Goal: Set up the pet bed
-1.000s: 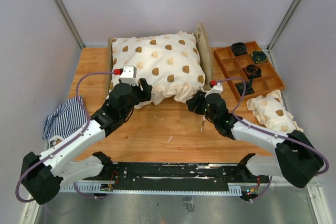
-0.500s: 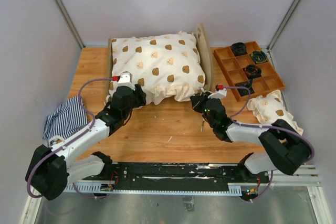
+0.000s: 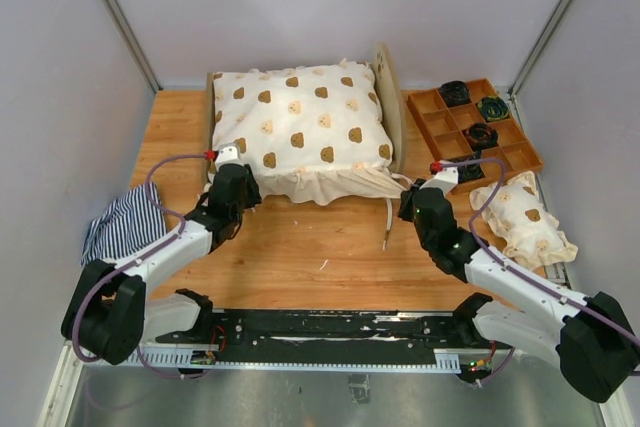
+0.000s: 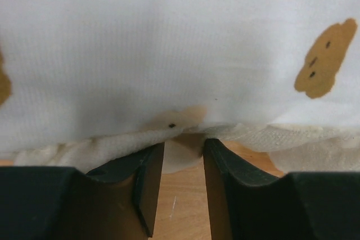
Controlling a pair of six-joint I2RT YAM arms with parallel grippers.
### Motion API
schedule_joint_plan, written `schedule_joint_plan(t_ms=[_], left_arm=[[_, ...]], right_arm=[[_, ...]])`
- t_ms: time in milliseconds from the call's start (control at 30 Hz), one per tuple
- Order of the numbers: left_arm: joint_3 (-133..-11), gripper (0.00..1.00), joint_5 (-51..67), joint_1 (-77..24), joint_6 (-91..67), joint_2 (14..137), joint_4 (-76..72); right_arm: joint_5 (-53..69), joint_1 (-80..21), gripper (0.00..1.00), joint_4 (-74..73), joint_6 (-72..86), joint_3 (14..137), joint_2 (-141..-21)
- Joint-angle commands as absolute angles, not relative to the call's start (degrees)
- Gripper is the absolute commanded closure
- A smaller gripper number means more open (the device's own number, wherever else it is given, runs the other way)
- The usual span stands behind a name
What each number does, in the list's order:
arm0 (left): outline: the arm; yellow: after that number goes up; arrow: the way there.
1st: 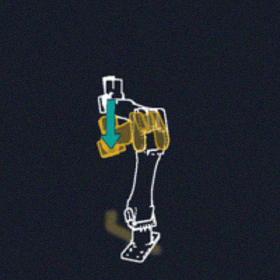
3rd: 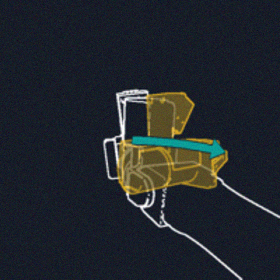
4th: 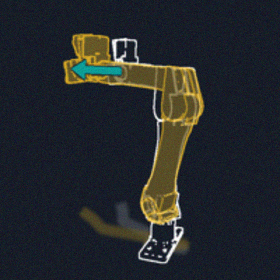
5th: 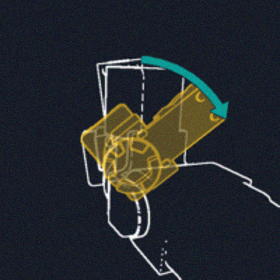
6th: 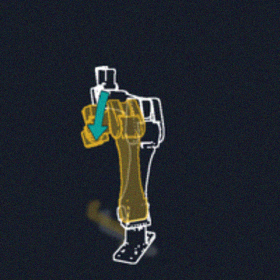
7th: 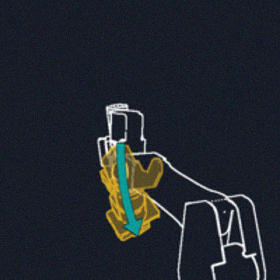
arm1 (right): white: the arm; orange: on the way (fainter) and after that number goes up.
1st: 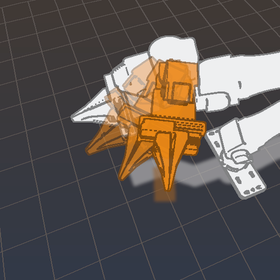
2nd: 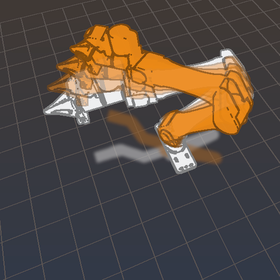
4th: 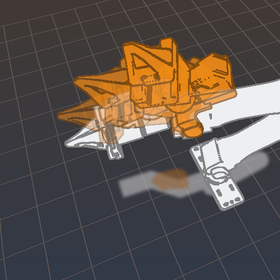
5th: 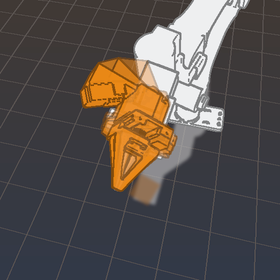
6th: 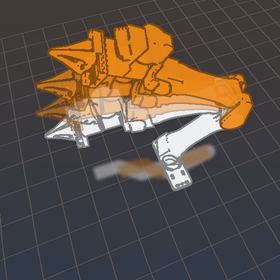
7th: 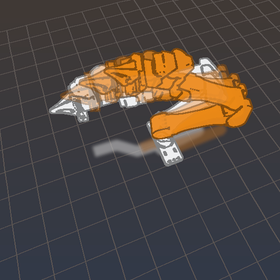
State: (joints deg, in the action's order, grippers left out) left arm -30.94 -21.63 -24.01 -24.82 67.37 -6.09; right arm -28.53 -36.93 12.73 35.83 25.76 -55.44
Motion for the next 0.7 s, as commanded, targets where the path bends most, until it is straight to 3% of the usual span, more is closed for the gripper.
schedule_joint_plan(t_ms=[0, 67, 167, 200, 300, 367, 467, 667], left_arm=[[-31.57, 0.66, -24.57, -20.85, -23.58, 67.39, -6.67], [-32.21, 0.72, -24.98, -20.17, -22.98, 66.76, -5.82], [-33.06, 0.71, -23.73, -19.99, -23.75, 65.56, -4.65], [-33.15, 0.66, -22.75, -20.02, -24.67, 64.84, -4.09], [-32.81, 0.49, -15.54, -20.01, -26.16, 61.78, -3.10], [-32.49, 0.43, -11.88, -19.96, -27.35, 58.19, -1.96], [-32.56, 0.36, -9.52, -20.01, -27.04, 52.00, -0.31], [-38.34, 0.09, -5.97, -20.01, -21.00, 46.43, 9.04]], right_arm=[[-34.13, -34.47, 1.00, 7.04, 30.28, 24.86, -56.09], [-33.74, -33.68, 1.00, 7.30, 29.86, 25.29, -56.20], [-28.38, -33.66, 1.00, 9.71, 29.97, 25.43, -56.90], [-25.18, -33.63, 0.96, 11.27, 29.98, 25.23, -57.40], [-21.15, -33.67, 0.65, 7.78, 32.34, 27.13, -58.14], [-21.33, -33.61, 0.54, 4.23, 32.08, 29.18, -57.06], [-20.38, -33.59, 0.48, -1.54, 27.25, 34.11, -54.95], [-29.45, -32.78, 0.44, -19.67, 20.13, 46.81, -53.58]])
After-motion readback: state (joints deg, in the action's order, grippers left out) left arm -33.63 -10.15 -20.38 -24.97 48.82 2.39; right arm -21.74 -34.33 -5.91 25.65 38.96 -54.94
